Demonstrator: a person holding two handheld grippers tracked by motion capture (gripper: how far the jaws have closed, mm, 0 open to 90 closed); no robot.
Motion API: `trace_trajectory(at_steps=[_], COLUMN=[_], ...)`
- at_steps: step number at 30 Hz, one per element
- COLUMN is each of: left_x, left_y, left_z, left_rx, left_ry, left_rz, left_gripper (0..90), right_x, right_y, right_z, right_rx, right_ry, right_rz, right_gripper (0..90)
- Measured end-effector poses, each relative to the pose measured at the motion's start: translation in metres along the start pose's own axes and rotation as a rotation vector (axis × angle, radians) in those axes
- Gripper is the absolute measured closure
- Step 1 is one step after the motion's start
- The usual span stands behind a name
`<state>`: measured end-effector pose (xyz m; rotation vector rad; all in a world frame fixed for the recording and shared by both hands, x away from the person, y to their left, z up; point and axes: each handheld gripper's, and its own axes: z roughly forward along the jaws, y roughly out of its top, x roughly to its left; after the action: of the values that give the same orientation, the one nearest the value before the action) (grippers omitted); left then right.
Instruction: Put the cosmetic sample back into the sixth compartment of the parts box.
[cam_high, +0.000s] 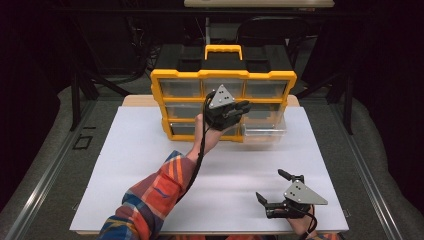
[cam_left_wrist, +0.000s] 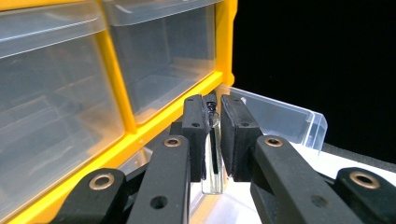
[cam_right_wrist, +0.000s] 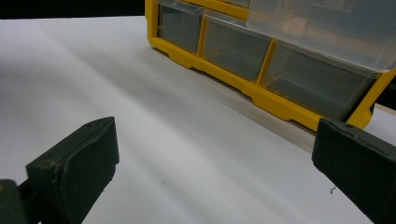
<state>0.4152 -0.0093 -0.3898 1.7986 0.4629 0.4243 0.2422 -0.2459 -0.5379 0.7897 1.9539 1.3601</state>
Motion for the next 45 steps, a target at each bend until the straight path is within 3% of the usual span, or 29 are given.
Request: trace_trajectory(at_steps=[18,24,34,36,40,45], left_x=[-0.012,-0.015,-0.015,-0.013,-0.01,-0.01], left_y=[-0.001,-0.003,-0.011,-0.013,-0.016,-0.018], left_z=[0.018,0.024,0.032,0.032,0.026,0.007], left_rx=[0.014,0.041,0.086,0.09,0.1,0.107], left_ry=[-0.041,-0.054,-0.064,-0.056,-0.039,-0.031], left_rz=[0.01,0.011,-0.023,-0.04,-0.065,-0.036], left_gripper=[80.6,80.5,79.8,71.8,40.6,15.9], right_x=[0.0,0.0,0.0,0.0,0.0,0.0], right_y=[0.0,0.0,0.0,0.0,0.0,0.0], right_z=[0.0,0.0,0.0,0.0,0.0,0.0], right_rx=[-0.001,0.0,0.001,0.002,0.001,-0.001], right_ry=[0.004,0.005,0.006,0.007,0.007,0.007], right_rz=[0.001,0.001,0.0,0.0,0.004,0.004], right_gripper=[0.1,0.1,0.1,0.2,0.1,0.1])
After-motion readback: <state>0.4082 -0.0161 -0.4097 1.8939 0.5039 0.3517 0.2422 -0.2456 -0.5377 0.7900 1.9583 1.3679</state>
